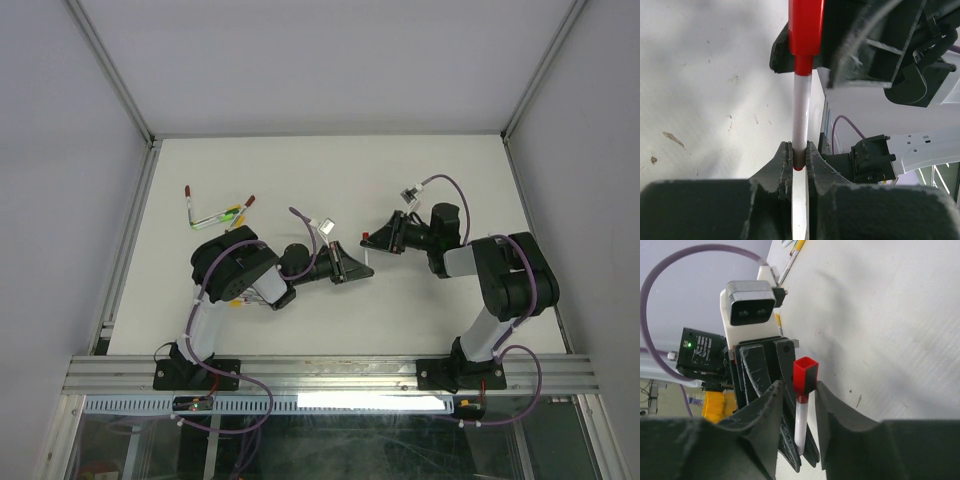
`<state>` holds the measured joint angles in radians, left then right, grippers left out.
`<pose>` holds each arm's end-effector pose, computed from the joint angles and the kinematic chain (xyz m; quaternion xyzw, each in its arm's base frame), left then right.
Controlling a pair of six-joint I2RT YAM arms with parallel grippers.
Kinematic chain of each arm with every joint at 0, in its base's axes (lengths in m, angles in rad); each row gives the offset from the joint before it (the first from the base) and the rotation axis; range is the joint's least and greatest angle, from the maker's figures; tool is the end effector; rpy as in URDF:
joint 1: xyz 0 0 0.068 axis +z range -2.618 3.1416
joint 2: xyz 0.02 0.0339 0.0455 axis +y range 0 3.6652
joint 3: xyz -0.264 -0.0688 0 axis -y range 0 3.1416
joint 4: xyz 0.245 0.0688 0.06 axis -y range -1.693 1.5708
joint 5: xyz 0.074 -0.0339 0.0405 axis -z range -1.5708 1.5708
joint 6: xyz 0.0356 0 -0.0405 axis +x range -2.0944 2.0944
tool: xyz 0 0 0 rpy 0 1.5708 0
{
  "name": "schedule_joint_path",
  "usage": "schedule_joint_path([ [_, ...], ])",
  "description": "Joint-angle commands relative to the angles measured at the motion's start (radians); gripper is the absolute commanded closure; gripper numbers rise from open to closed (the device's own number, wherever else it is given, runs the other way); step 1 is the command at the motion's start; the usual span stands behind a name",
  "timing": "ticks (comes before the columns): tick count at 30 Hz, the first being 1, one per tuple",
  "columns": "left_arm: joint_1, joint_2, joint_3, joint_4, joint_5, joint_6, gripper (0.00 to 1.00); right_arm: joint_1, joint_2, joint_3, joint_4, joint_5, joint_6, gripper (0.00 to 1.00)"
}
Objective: Open the pen caps
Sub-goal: Pick up the pen from the center of the board.
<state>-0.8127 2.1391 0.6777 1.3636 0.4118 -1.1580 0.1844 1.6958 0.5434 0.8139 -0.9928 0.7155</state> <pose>0.2334 -0.2673 0.0886 0.0107 0.7380 -0.6317 0.2371 0.2850 0.0835 0.1449 -0.0773 0.7647 0.5710 0.2885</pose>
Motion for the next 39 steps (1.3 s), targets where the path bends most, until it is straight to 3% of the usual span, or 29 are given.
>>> schedule_joint_path([
  [1, -0.006, -0.033, -0.001, 0.092, -0.01, 0.013, 1.0, 0.038, -0.047, 0.022, 0.047, -0.085, -0.016, 0.61],
  [7, -0.003, -0.06, -0.03, 0.122, -0.049, 0.018, 1.0, 0.072, -0.056, 0.029, 0.005, -0.089, -0.055, 0.61],
  [12, 0.009, -0.074, -0.066, 0.165, -0.079, 0.008, 1.0, 0.094, -0.058, 0.037, -0.028, -0.086, -0.076, 0.69],
  [32, 0.029, -0.151, -0.139, 0.201, -0.102, 0.021, 1.0, 0.151, -0.065, 0.071, -0.125, -0.086, -0.076, 0.69],
  [37, 0.029, -0.209, -0.188, 0.203, -0.087, 0.081, 0.78, 0.152, -0.094, 0.07, -0.096, -0.086, -0.076, 0.69],
  [39, 0.029, -0.251, -0.217, 0.193, -0.075, 0.115, 0.69, 0.15, -0.108, 0.067, -0.065, -0.115, -0.093, 1.0],
])
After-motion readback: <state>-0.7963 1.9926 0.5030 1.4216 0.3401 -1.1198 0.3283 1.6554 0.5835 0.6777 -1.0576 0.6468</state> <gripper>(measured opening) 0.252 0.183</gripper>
